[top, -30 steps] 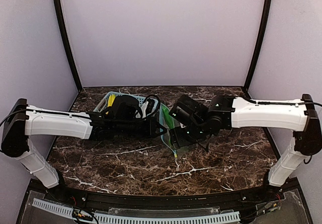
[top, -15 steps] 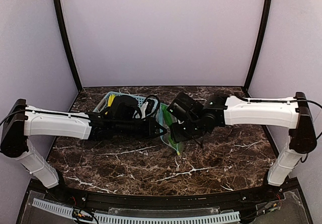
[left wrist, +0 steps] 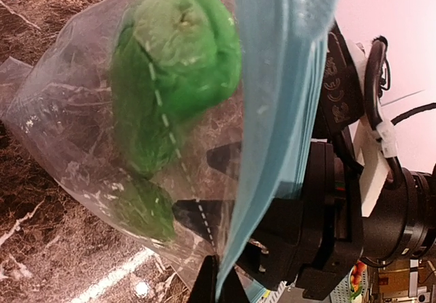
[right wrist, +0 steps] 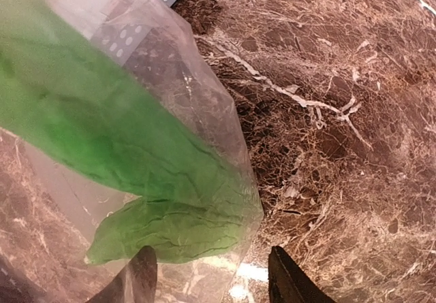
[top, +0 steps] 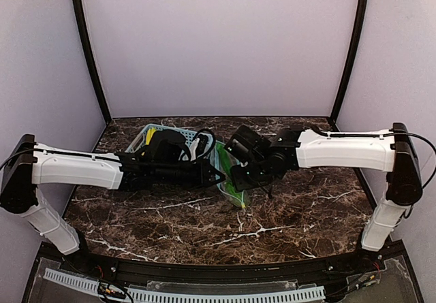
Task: Place the food in the zip-top bag and seal the zipper
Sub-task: Adjust the fake vegetable in the zipper food storage bag, then pass from the left arm to the right
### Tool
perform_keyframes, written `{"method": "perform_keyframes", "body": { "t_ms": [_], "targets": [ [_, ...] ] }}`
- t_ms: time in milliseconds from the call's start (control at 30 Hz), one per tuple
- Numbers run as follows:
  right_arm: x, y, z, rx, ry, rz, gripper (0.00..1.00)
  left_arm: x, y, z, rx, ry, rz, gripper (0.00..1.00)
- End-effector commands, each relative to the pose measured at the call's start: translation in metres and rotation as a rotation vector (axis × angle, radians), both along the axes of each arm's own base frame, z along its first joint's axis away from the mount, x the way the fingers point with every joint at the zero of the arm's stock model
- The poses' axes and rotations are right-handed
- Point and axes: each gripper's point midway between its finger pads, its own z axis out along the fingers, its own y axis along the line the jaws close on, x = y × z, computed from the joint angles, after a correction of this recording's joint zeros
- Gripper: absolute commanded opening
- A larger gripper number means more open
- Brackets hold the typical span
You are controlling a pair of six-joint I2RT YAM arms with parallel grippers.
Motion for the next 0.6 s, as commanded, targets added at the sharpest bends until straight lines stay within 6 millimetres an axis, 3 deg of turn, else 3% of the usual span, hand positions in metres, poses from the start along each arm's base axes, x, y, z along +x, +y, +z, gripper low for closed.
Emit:
{"method": "perform_keyframes", "body": {
  "t_ms": [0,133,267,567],
  "targets": [
    [0.001,0.004,0.037,0.092,-0.045,0.016,0.58,0.004,0.012,0.008,-0.008,-0.018,0.034,0.01],
    [-0.011,0.003,0.046,0.132,-0.031,0.048,0.66,0.010,0.017,0.004,0.001,-0.014,0.053,0.01],
    [-0.021,0.002,0.053,0.169,-0.016,0.067,0.66,0.012,0.016,0.003,0.005,-0.011,0.050,0.01],
    [-0.020,0.008,0.055,0.176,-0.026,0.082,0.55,0.012,0.014,0.001,0.009,-0.004,0.041,0.01]
  ]
}}
